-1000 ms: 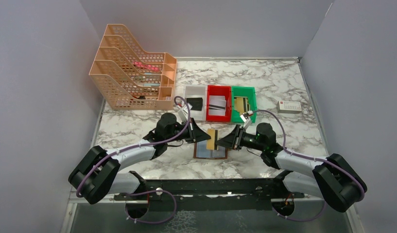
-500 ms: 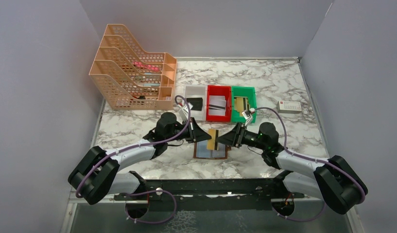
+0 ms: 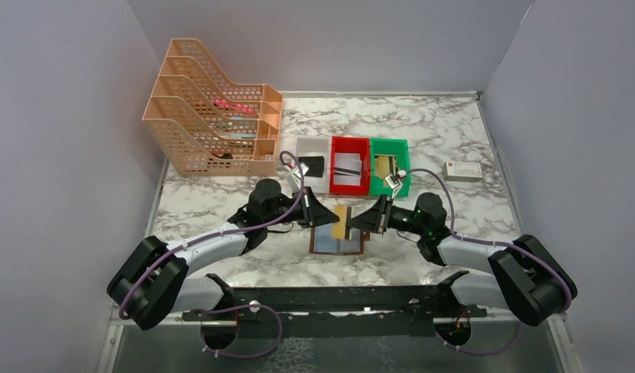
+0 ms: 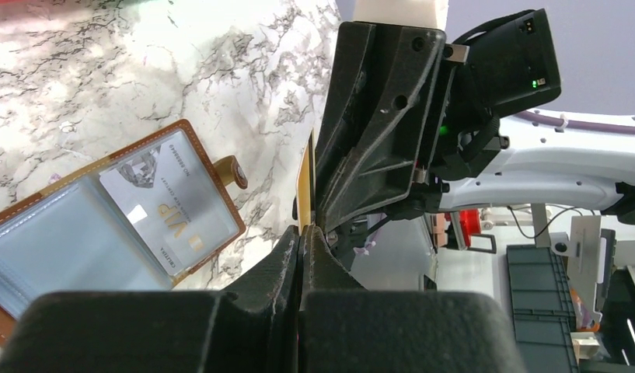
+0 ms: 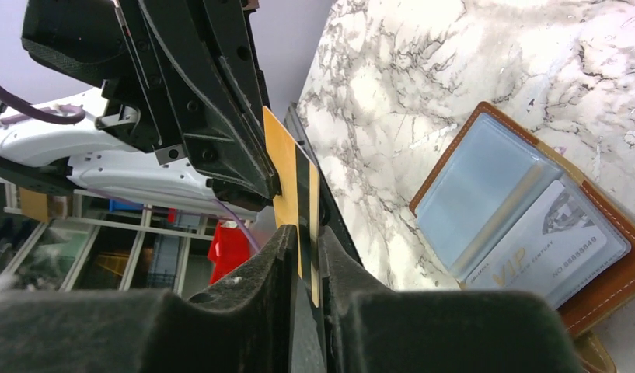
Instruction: Take the credit cards out of the card holder
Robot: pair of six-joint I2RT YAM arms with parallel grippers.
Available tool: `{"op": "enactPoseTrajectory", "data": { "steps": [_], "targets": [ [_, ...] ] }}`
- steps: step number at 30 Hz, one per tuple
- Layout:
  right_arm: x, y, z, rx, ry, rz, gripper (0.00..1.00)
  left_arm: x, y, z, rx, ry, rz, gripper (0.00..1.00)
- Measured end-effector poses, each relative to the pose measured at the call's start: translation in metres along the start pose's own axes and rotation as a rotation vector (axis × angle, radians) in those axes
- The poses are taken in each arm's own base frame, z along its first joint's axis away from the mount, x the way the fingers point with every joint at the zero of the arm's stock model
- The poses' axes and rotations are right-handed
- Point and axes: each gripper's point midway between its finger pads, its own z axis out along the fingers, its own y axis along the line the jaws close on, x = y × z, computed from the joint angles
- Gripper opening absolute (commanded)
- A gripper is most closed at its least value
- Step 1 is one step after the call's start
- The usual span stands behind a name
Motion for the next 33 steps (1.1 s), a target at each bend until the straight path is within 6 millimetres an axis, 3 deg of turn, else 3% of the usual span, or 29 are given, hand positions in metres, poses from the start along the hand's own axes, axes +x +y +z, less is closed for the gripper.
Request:
{"op": "enactPoseTrajectory", "data": {
  "steps": [4, 6, 17, 24, 28, 33],
  "targets": [
    [0.000, 0.000, -0.003, -0.014, -0.003, 0.010, 0.08, 0.000, -0.002, 0.000, 0.008, 0.000, 0.004, 0.01],
    [0.000, 0.002, -0.003, -0.025, -0.001, 0.012, 0.04, 0.000, -0.002, 0.000, 0.009, 0.001, 0.004, 0.11],
    [-0.004, 0.011, -0.009, -0.024, -0.024, -0.037, 0.01, -0.002, 0.000, -0.004, -0.004, -0.012, 0.007, 0.97],
    [-0.022, 0.007, -0.017, 0.104, -0.096, -0.129, 0.01, -0.020, 0.014, -0.016, -0.131, -0.065, 0.057, 0.99],
    [-0.042, 0.014, -0.024, 0.174, -0.170, -0.215, 0.01, -0.050, 0.015, -0.020, -0.266, -0.108, 0.153, 0.99],
    [-0.071, 0.015, -0.037, 0.295, -0.270, -0.322, 0.01, -0.095, 0.004, -0.048, -0.441, -0.228, 0.312, 0.99]
  ]
}}
